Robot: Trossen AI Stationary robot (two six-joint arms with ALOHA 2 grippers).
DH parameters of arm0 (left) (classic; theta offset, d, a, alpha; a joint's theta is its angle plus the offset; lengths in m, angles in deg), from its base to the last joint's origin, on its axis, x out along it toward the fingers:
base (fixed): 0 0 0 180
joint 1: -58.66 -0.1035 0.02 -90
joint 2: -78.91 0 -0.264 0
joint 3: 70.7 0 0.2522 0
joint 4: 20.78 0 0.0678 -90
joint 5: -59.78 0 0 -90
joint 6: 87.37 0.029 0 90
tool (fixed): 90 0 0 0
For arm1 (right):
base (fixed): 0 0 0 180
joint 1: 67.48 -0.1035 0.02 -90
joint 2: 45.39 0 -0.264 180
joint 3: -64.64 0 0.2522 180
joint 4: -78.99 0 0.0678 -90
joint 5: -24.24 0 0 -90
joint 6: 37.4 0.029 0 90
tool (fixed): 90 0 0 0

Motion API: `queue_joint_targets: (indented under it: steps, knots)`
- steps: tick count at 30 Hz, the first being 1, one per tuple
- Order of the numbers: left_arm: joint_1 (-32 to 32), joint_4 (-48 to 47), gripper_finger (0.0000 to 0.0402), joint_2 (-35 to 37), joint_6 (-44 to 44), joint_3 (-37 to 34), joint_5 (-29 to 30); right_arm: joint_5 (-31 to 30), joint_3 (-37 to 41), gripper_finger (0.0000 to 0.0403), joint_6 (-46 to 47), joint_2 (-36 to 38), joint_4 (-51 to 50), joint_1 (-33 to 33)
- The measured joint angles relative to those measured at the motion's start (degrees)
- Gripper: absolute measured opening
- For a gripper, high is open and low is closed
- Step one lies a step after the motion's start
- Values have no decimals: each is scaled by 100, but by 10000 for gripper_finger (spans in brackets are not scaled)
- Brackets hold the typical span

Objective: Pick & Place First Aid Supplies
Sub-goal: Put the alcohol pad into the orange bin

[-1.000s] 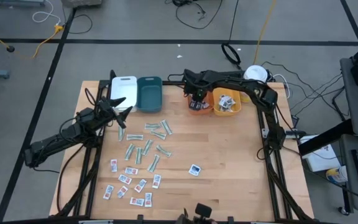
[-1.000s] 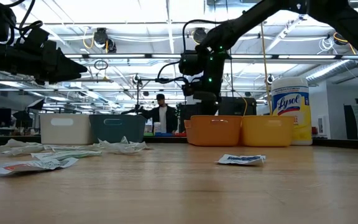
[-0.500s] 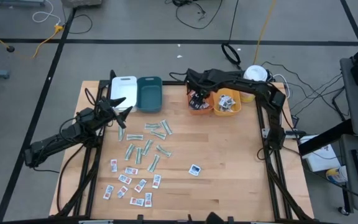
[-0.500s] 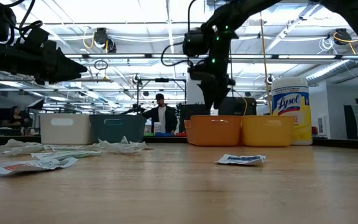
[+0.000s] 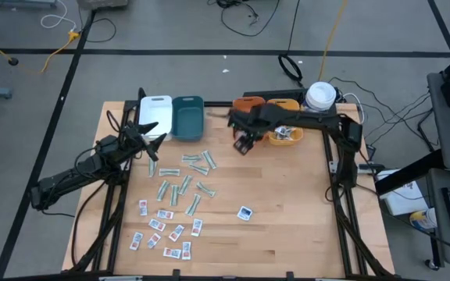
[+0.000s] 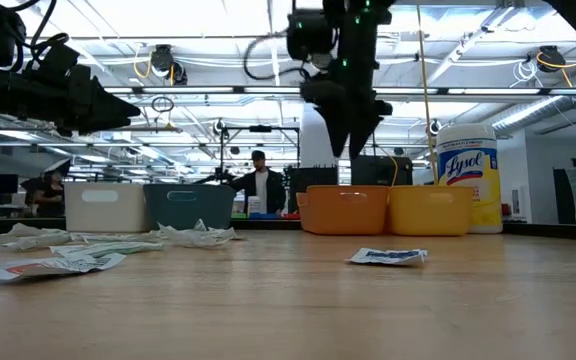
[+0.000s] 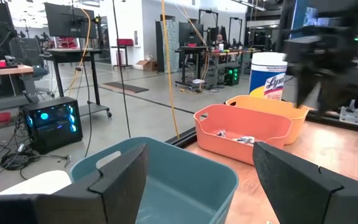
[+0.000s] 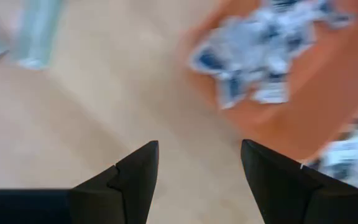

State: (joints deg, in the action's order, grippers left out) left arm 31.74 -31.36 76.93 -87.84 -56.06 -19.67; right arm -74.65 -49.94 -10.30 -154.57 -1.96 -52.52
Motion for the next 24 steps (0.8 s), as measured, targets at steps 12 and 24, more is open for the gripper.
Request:
queue_joint_targets:
  steps: [12, 24]
  knots:
    - [0, 0, 296, 1, 1, 0, 0, 18, 0, 222, 979, 6, -27, -1698]
    - [0, 0, 296, 1, 0, 0, 0, 18, 0, 222, 2208, 6, -32, -3052]
